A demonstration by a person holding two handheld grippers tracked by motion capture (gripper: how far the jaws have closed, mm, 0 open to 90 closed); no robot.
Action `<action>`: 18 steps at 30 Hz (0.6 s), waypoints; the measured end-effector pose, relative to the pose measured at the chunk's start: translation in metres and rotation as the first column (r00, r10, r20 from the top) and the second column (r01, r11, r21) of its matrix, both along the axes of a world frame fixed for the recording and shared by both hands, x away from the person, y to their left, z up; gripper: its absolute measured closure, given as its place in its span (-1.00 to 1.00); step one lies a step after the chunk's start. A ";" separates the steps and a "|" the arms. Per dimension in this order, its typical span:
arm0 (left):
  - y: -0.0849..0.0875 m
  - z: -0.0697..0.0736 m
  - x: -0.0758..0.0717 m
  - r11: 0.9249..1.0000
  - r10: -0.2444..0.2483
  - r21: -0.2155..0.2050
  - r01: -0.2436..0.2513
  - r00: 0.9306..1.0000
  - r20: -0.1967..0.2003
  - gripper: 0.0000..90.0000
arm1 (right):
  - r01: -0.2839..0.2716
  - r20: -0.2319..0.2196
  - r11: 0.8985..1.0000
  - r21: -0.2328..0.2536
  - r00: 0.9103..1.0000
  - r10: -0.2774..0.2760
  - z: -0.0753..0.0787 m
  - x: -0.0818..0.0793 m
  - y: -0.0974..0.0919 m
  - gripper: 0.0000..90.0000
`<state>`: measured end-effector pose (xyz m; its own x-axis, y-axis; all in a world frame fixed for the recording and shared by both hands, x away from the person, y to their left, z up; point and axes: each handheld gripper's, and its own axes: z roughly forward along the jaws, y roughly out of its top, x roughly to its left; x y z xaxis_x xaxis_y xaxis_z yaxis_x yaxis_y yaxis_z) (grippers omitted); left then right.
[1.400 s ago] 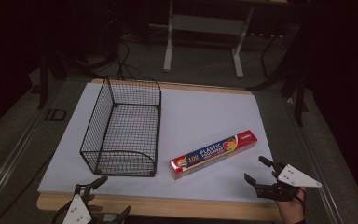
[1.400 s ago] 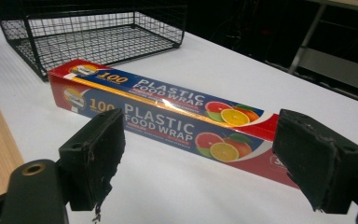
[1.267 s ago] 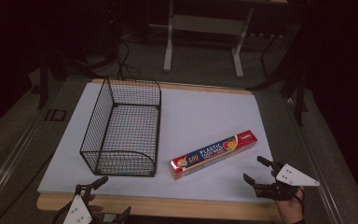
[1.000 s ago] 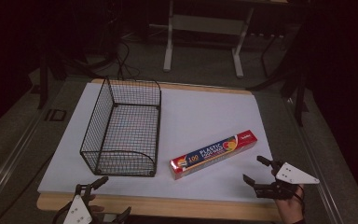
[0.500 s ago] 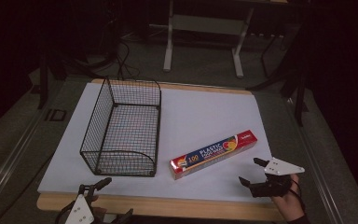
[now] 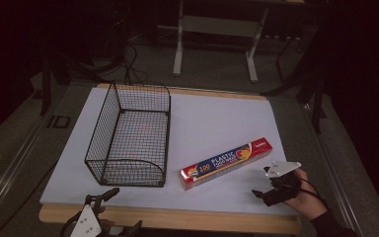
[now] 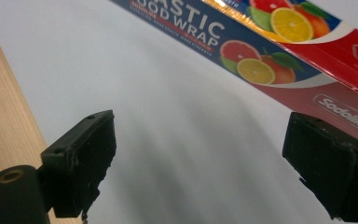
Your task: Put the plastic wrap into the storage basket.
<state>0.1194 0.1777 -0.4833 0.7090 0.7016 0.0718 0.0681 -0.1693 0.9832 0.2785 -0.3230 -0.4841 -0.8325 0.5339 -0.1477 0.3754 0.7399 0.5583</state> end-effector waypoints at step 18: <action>-0.002 -0.001 0.000 1.000 0.004 0.020 -0.003 1.000 -0.010 -1.00 | -0.145 -0.061 0.960 -0.239 0.989 0.134 0.028 0.043 0.039 -0.79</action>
<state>0.1192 0.1761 -0.4846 0.7072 0.7026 0.0789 0.0780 -0.1884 0.9790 0.3218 -0.2839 -0.4564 -0.9049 0.3645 -0.2197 0.2788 0.8977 0.3413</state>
